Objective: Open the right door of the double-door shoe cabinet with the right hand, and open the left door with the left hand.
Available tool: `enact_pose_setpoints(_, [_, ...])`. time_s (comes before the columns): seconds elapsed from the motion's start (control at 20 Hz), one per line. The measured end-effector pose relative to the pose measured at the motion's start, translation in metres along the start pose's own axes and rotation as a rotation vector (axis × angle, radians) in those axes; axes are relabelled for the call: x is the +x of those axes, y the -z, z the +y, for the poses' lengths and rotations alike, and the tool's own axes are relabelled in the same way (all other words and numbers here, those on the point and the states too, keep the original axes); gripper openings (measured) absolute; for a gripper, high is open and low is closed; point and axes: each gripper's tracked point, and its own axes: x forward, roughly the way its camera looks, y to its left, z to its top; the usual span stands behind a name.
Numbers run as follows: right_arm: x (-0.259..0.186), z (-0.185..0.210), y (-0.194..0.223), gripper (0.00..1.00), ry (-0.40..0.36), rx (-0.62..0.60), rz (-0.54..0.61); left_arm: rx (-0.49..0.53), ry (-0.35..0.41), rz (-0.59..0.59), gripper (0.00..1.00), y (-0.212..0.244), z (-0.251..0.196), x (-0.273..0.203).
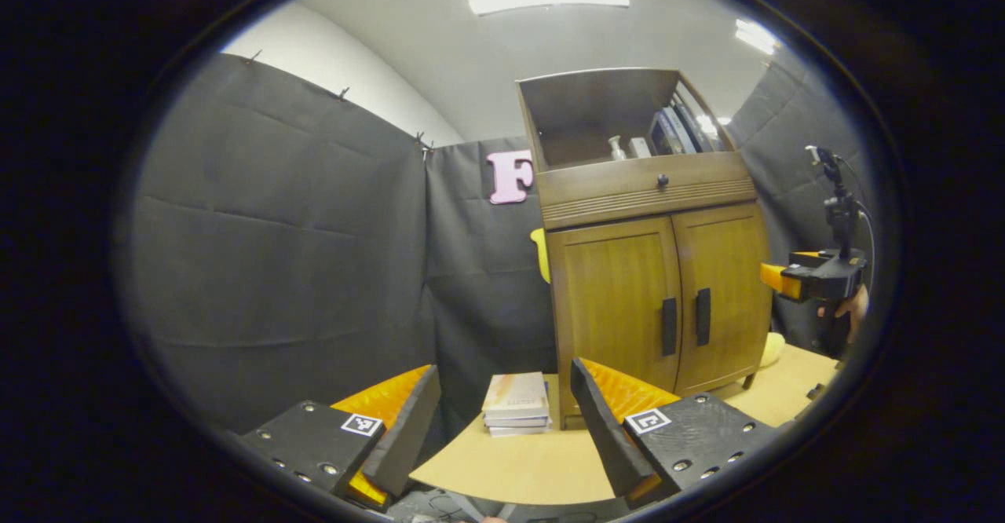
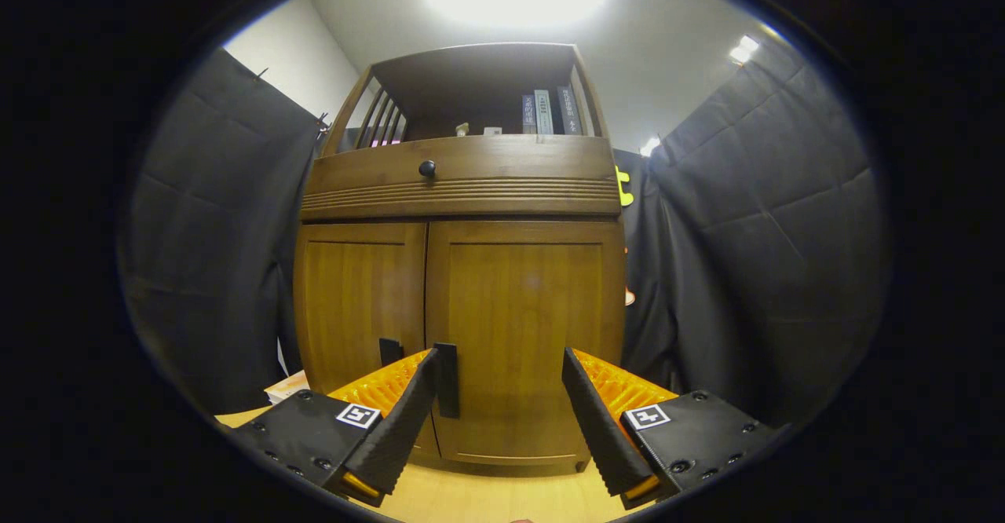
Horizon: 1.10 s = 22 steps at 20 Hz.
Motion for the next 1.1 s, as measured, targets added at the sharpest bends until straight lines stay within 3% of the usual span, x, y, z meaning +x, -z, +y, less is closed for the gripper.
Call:
enact_pose_setpoints(0.25, [0.035, 0.019, 0.013, 0.98, -0.028, -0.015, 0.002, 0.006, -0.060, 0.001, 0.97, 0.002, 0.034, -0.019])
enact_pose_setpoints(1.1, [0.132, 0.060, 0.086, 0.98, -0.092, -0.015, 0.108, 0.035, -0.234, 0.022, 0.97, 0.002, 0.057, -0.043])
